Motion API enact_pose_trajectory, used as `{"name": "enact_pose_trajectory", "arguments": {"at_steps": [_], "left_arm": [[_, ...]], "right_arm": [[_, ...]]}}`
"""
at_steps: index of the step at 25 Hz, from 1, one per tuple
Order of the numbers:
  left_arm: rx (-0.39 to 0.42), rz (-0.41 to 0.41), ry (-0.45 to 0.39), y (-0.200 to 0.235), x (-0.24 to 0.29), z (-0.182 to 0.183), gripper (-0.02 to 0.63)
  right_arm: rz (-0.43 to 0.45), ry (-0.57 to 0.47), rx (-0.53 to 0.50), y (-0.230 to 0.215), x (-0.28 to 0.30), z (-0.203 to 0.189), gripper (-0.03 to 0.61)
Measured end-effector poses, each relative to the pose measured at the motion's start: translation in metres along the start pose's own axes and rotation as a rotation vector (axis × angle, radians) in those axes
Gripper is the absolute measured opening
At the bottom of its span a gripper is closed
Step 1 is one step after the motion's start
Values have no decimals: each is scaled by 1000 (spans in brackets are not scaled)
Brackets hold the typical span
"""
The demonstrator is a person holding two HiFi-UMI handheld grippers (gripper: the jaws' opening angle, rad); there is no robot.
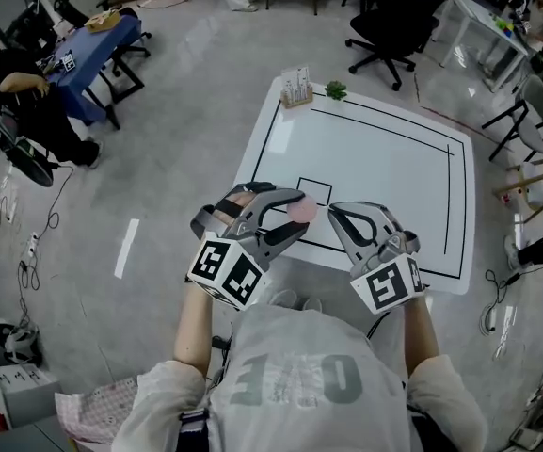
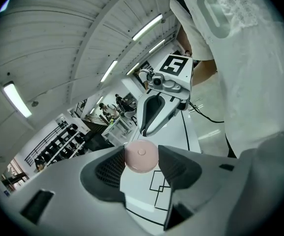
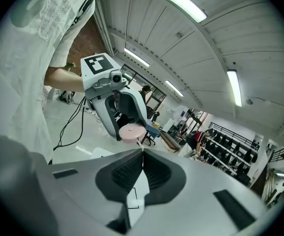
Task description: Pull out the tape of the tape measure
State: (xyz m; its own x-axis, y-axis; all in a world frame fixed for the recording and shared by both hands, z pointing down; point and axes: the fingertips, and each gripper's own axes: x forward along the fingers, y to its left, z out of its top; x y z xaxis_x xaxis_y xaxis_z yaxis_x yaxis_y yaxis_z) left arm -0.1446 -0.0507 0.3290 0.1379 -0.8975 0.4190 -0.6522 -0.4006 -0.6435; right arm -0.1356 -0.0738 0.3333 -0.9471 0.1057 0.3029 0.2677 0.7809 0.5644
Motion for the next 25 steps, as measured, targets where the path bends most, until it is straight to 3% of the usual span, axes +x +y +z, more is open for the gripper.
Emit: {"name": "enact_pose_trajectory", "arguments": {"at_steps": [9, 14, 25], "left_arm": [[-77, 165, 109, 24, -40, -46, 233], [-92, 175, 101, 26, -38, -51, 233], [-99, 175, 87, 29, -34, -53, 233]], "right_arm": [[-157, 65, 71, -43, -17, -28, 31], [-186, 70, 129, -45, -18, -37, 31], [-202, 92, 129, -49, -21, -45, 31]]}}
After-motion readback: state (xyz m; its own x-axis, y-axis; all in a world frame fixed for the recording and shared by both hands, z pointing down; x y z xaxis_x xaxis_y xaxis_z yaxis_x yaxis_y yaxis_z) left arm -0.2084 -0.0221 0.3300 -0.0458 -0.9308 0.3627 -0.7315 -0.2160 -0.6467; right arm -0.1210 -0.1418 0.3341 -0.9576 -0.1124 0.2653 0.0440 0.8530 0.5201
